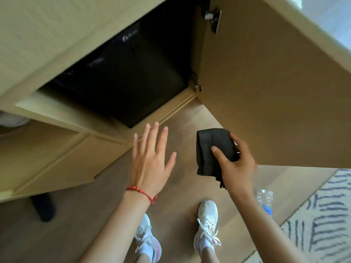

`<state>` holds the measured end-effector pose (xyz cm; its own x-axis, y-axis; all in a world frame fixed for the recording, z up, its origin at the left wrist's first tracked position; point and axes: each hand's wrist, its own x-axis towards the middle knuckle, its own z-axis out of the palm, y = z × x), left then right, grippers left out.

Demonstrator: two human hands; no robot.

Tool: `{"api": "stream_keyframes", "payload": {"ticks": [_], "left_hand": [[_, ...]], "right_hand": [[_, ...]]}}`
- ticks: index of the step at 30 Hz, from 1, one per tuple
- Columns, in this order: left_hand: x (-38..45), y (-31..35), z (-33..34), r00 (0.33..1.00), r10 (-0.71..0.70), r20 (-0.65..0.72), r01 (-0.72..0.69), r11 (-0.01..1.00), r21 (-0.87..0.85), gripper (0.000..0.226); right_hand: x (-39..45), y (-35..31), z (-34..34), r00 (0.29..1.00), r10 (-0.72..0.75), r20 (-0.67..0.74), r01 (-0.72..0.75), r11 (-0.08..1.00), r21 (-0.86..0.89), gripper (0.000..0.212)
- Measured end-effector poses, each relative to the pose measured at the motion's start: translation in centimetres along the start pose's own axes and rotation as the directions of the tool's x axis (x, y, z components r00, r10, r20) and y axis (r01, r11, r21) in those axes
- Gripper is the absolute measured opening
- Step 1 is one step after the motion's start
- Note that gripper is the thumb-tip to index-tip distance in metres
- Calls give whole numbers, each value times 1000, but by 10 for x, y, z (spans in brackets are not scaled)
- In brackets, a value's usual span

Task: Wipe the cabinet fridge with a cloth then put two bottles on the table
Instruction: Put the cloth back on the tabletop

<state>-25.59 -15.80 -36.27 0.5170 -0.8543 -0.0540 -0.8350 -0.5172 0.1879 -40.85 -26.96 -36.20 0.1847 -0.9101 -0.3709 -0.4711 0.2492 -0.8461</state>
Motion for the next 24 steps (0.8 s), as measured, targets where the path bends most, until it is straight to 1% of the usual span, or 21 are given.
{"api": "stream_keyframes", "payload": {"ticks": [3, 8, 14, 18, 22, 24], "left_hand": [[0, 17, -46, 1000, 9, -6, -9, 1000, 1, 60], [0, 47, -119, 999, 13, -43, -15, 999, -38, 59], [5, 69, -198, 993, 2, -116, -8, 999, -51, 58], [2, 79, -242, 990, -5, -143, -2, 999, -50, 59], [-5, 82, -283, 988, -2, -156, -6, 999, -52, 59], [-8, 81, -302, 983, -19, -184, 11, 999, -45, 57]], "right_hand": [[-13, -40, -24, 999, 0, -40, 1, 1000, 29, 45], [-37, -109, -63, 994, -54, -94, 55, 998, 5, 48], [-59, -184, -110, 992, -79, -98, 83, 996, 31, 48], [-72, -231, -130, 985, -152, -84, 154, 988, 21, 51], [-90, -271, -146, 980, -180, -82, 183, 983, 29, 53], [-98, -289, -152, 976, -208, -66, 210, 977, 27, 53]]}}
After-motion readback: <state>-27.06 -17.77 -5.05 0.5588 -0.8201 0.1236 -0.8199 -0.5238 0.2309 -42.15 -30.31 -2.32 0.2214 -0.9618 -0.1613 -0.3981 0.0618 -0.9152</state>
